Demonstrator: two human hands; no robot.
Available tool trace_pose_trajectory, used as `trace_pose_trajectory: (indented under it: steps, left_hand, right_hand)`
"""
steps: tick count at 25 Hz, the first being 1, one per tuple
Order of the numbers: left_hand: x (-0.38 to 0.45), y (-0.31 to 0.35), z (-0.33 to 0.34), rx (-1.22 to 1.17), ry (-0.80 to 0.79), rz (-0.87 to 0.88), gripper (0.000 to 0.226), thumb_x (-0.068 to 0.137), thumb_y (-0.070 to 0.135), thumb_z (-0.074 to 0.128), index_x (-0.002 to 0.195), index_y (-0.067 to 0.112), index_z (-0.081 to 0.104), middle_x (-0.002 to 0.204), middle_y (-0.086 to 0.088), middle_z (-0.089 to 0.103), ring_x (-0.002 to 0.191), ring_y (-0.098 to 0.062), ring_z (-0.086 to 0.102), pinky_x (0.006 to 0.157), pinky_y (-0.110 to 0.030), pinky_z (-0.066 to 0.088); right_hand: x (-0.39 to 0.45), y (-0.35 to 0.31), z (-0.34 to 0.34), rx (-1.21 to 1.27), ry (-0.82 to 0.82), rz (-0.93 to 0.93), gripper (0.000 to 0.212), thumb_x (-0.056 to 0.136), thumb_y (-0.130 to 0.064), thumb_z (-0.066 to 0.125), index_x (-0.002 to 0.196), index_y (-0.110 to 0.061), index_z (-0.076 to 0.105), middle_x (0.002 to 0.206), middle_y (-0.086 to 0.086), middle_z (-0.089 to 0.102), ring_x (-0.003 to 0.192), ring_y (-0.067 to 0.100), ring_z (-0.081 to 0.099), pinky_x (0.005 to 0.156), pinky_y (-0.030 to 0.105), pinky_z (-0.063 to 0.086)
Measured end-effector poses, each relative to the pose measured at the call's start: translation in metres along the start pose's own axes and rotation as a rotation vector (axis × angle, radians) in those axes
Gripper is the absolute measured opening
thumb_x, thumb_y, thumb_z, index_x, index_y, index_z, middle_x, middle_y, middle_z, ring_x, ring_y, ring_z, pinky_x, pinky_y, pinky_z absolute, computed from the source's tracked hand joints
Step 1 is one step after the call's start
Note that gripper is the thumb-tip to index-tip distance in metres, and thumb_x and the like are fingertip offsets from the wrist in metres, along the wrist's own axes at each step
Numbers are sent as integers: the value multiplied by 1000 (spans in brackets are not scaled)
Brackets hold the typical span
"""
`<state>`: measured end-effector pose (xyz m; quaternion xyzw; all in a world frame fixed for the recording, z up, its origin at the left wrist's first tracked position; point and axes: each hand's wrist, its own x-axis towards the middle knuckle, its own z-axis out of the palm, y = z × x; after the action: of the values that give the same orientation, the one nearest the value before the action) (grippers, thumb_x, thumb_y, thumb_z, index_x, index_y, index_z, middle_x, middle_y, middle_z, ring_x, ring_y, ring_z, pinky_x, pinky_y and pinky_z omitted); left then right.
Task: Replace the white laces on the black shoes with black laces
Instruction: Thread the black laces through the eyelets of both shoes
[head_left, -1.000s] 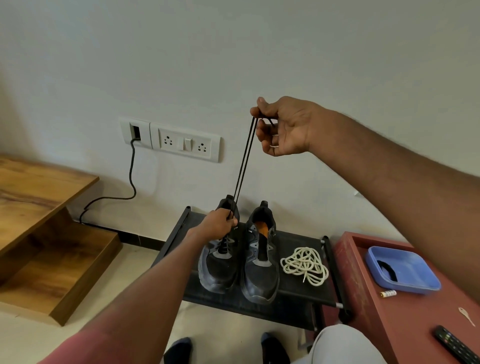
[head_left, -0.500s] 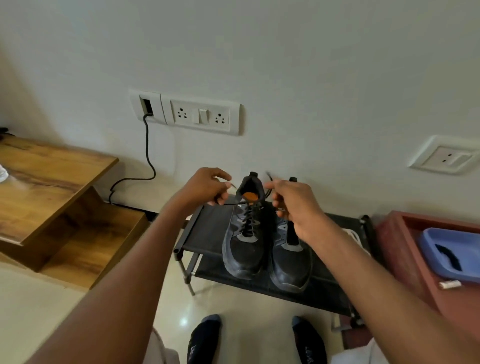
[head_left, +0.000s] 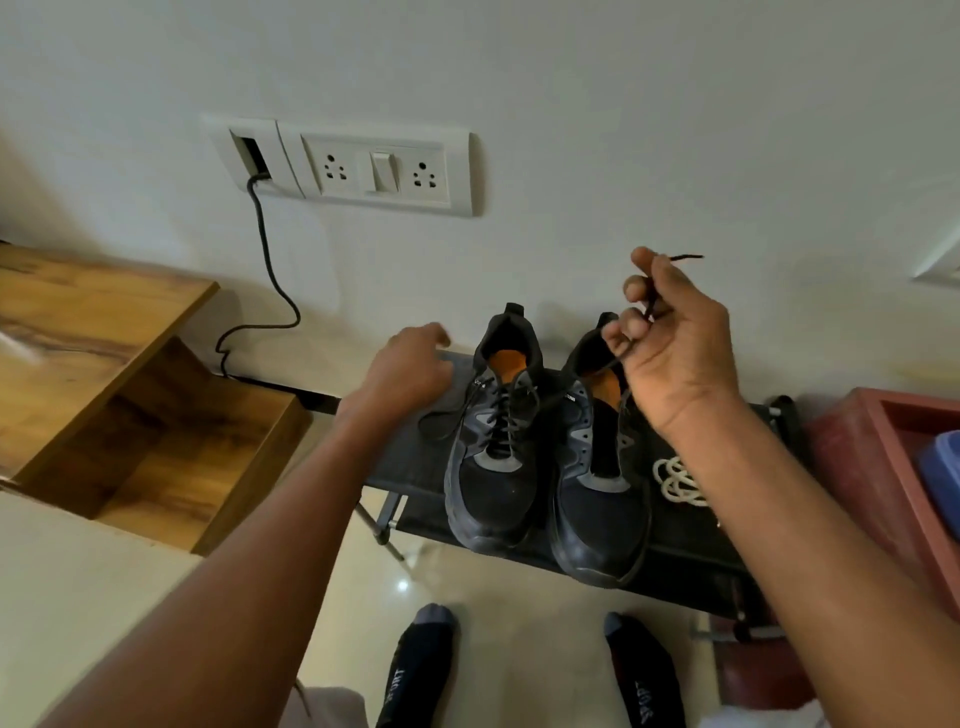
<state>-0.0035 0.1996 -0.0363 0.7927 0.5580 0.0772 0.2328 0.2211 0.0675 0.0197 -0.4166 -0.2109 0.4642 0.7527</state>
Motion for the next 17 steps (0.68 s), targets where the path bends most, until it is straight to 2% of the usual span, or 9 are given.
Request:
trace_pose_trajectory:
  steps: [2,4,6,7,9,10,12,13,17]
  left_hand:
    - [0,16,3,-142,-97,113,31,94,25,71,125,27,66,100,3,67,91,-16,63,76,-27,48]
    - [1,20,8,-140,-132,116,26,92,27,74,117,30,68,90,6,63,80,-9,59,65,-22,43]
    - [1,14,9,-35,-60,37,22,89,20,67,110,26,66,93,-2,66,80,-19,62,65,-32,49]
    - [0,10,8,33,-24,-12,22,86,16,61,108,21,66,97,-6,68,84,-25,64,72,-37,54]
    - [-4,11,5,161,17,-71,21,86,16,56,104,15,67,104,-8,66,93,-33,63,85,-46,55]
    - [-4,13,5,194,35,-58,17,89,19,57,101,16,68,103,-6,64,95,-32,62,87,-46,53]
    - [-5,24,7,109,4,6,15,95,30,64,91,18,72,95,0,66,91,-26,63,81,-39,49]
    - [-7,31,8,18,-39,26,18,94,33,69,88,17,73,90,1,69,88,-22,65,78,-37,50]
    - [-8,31,17,-229,-93,-55,17,85,9,76,99,9,67,92,-9,72,90,-23,68,80,-40,57]
  right_hand:
    - [2,1,-3,-533,-11,-46,21,104,-12,58,111,-17,77,87,0,75,49,12,48,56,26,42]
    - [-3,18,-6,-1106,-115,15,22,104,-12,58,106,-24,77,87,-2,77,52,10,59,54,24,49]
    - [-9,33,-7,-1523,-151,7,19,100,-17,63,98,-29,77,87,-5,74,74,16,70,68,32,59]
    - [-10,37,-6,-1640,-125,-25,16,97,-19,64,96,-30,77,93,-4,72,87,21,70,77,38,60]
    - [-15,40,1,-1867,-58,-158,10,92,-23,71,102,-25,74,118,2,62,111,28,58,89,46,54]
    - [-17,41,4,-1963,-37,-246,19,89,-24,75,108,-23,72,130,5,54,120,30,51,93,47,50]
    - [-20,46,12,-1996,-59,-401,34,86,-25,80,117,-19,69,143,5,46,129,30,45,96,47,47]
    - [-22,49,16,-1947,-107,-399,37,88,-26,79,122,-18,68,141,4,50,128,28,48,96,46,50]
    - [-18,64,23,-1580,-225,44,51,93,-18,75,137,-15,51,99,3,68,90,21,68,82,45,61]
